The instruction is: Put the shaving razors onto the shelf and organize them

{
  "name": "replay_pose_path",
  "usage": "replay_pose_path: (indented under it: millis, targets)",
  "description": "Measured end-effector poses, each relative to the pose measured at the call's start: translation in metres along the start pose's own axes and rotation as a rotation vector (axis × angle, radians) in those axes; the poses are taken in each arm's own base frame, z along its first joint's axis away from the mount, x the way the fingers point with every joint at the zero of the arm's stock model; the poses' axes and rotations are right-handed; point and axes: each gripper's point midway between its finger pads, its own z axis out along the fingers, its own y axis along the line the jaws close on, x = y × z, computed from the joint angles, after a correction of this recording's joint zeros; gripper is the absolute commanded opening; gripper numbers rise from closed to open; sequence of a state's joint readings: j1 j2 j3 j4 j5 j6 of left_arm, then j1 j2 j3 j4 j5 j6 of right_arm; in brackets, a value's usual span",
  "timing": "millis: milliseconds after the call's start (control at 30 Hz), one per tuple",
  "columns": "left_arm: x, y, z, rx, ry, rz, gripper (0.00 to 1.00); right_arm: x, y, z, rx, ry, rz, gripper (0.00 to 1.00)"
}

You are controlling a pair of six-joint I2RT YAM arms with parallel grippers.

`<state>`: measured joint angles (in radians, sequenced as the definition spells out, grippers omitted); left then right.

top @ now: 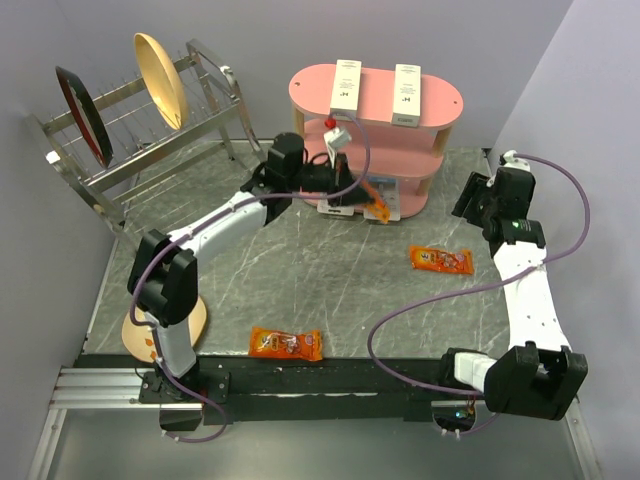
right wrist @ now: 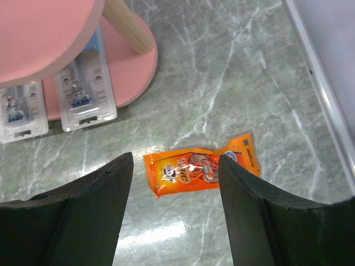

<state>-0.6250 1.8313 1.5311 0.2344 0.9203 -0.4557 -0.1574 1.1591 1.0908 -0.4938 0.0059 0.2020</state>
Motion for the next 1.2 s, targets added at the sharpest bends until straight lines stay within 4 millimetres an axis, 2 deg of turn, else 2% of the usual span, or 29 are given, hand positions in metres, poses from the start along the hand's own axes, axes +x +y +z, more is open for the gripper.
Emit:
replay_pose_path:
  millis: [33,167,367,500,667,800,1067,1200]
  targets:
    - [-0.015,-0.007,0.001,0.015,-0.025,0.027,0.01,-0.001,-0.002,-0.001,0.004,-0.005,-0.002,0.7]
    - [-0.042,-0.02,0.002,0.043,-0.072,0.075,0.01,-0.005,-0.006,-0.007,0.014,-0.026,-0.005,0.7]
    - [-0.065,-0.019,0.013,0.068,-0.111,0.123,0.01,-0.007,-0.014,-0.013,0.03,-0.048,0.003,0.7]
    - [-0.06,-0.001,0.028,0.067,-0.105,0.117,0.01,-0.005,-0.018,-0.013,0.04,-0.046,0.008,0.7]
    - [-0.036,0.032,0.043,0.047,-0.072,0.07,0.01,-0.004,-0.023,-0.013,0.052,-0.043,0.013,0.7]
    - [-0.022,0.052,0.052,0.036,-0.057,0.043,0.01,-0.005,-0.027,-0.013,0.063,-0.044,0.014,0.7]
    - [-0.035,0.064,0.056,0.023,-0.09,0.062,0.01,-0.006,-0.033,-0.013,0.079,-0.047,0.009,0.7]
    - [-0.04,0.078,0.05,-0.03,-0.114,0.063,0.01,-0.006,-0.035,-0.012,0.088,-0.045,0.009,0.7]
